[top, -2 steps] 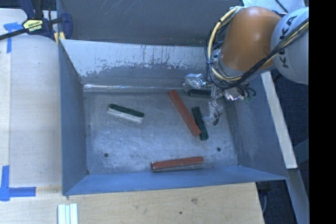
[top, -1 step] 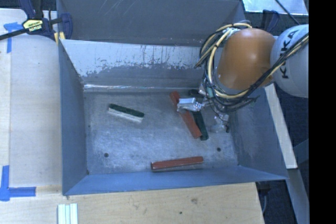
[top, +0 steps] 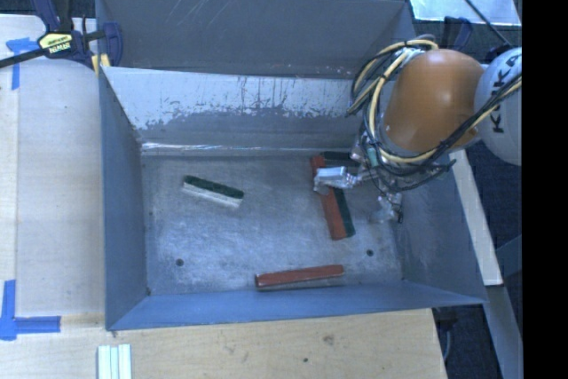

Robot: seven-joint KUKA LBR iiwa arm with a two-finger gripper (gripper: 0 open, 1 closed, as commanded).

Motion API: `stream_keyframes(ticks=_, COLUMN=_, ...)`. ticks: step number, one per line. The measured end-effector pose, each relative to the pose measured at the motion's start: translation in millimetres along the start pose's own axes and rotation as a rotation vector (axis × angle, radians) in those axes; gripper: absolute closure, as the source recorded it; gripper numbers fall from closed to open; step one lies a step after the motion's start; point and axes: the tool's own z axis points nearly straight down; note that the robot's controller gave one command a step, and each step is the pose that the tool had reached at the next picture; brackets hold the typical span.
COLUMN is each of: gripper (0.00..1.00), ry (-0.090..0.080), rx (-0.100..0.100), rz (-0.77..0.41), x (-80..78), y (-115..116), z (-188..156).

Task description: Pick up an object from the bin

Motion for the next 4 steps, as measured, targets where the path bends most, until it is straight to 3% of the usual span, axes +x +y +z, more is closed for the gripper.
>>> stream_keyframes(ticks=1, gripper=1.00, ry=0.001, rx=0.004, rz=0.001, x=0.2, y=-2, z=-2)
stream_keyframes(ticks=2, gripper=0.00, ry=0.003, rx=-0.003, rz=0.001, x=0.6, y=1, z=1)
stream_keyframes(ticks=3, gripper=1.00, ry=0.002, rx=-0.002, rz=0.001, x=0.0, y=0, z=0)
stream_keyframes(ticks=4, gripper=1.00, ry=0.003, rx=0.001, rz=-0.381, x=28.0, y=-22, z=-135)
